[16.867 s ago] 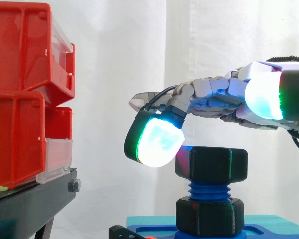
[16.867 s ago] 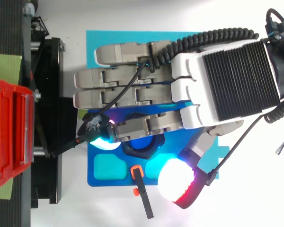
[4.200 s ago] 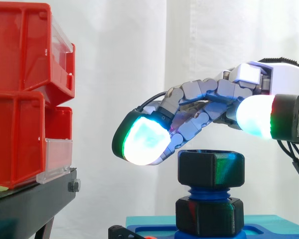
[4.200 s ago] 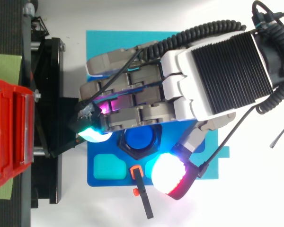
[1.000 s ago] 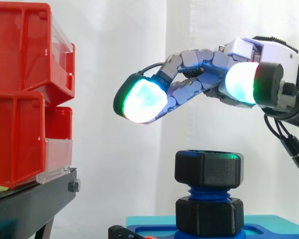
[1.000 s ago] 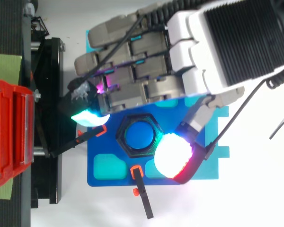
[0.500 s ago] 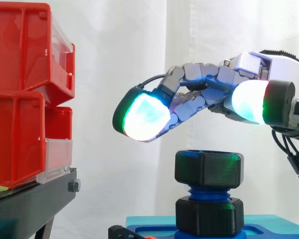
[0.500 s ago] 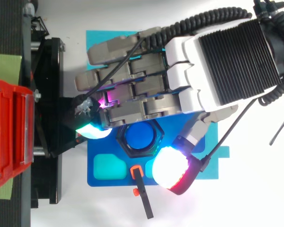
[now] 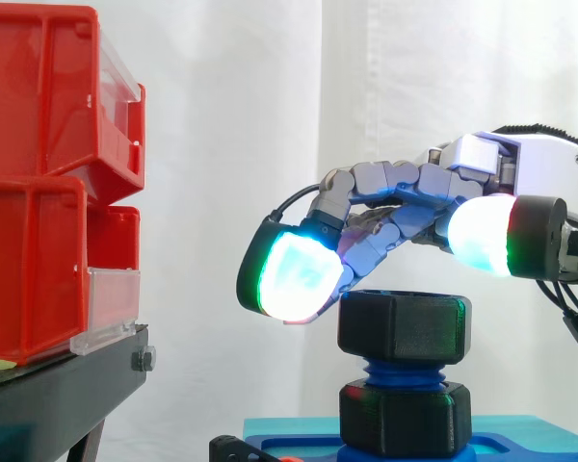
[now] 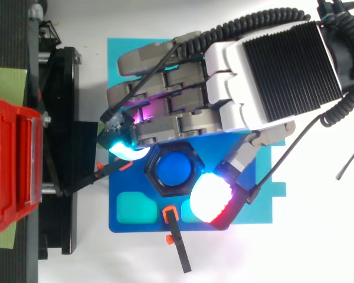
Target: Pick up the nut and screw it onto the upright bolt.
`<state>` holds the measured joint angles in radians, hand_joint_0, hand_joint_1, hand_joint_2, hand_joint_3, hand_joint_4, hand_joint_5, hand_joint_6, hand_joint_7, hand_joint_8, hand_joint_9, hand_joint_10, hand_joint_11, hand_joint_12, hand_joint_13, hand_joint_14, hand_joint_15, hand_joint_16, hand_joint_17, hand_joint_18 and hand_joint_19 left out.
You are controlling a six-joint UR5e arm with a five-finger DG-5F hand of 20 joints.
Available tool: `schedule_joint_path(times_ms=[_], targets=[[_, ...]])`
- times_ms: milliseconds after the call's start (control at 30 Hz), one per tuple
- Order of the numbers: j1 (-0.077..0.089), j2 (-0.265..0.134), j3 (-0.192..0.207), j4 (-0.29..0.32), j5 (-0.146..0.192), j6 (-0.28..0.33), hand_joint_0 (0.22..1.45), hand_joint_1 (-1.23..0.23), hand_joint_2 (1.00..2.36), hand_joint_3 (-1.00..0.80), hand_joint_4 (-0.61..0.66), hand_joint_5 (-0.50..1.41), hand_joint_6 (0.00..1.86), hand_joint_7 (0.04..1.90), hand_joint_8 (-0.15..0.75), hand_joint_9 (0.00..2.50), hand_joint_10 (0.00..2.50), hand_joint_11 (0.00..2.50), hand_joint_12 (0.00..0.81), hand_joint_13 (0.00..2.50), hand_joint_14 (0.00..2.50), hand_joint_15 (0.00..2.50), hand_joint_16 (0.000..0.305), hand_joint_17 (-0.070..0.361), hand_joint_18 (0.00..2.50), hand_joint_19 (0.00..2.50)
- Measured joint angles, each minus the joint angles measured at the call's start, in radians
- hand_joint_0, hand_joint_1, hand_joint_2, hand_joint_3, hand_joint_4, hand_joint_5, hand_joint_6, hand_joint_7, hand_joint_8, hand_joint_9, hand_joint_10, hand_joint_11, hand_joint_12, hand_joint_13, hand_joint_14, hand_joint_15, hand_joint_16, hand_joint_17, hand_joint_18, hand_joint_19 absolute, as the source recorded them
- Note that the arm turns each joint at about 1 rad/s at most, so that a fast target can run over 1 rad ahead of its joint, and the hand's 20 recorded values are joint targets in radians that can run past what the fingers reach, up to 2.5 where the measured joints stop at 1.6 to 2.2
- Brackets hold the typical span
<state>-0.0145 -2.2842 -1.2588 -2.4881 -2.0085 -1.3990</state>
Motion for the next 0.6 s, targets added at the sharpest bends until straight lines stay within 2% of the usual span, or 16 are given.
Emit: schedule_joint_path(times_ms=[233, 600], targets=[[-0.003, 0.000, 0.000, -0.004, 0.000, 0.000, 0.50, -0.15, 1.00, -0.50, 0.16, -0.02, 0.50, 1.39, 0.231, 0.72, 0.00, 0.00, 0.231, 0.64, 0.00, 0.00, 0.027, 0.060, 0.42, 0.16], [-0.007, 0.000, 0.000, -0.007, 0.001, 0.000, 0.51, -0.18, 1.00, -0.50, 0.12, 0.01, 0.50, 1.48, 0.235, 0.83, 0.00, 0.00, 0.207, 0.73, 0.00, 0.00, 0.024, 0.054, 0.53, 0.18]])
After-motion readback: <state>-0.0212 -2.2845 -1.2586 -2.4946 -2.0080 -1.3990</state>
